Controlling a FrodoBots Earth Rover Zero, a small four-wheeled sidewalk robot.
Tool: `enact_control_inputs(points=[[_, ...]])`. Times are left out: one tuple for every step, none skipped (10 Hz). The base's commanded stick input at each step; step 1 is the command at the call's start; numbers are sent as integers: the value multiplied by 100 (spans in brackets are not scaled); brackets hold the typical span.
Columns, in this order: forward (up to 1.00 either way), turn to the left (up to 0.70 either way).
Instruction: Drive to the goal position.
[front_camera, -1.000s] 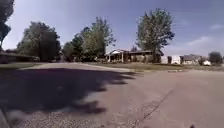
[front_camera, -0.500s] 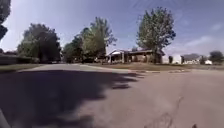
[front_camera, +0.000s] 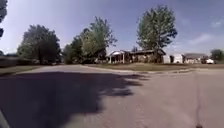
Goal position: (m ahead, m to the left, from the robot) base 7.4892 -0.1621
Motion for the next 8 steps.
enact_control_inputs(points=[[69,3],[69,3],[69,3],[69,3],[69,3],[69,3],[69,3],[69,3]])
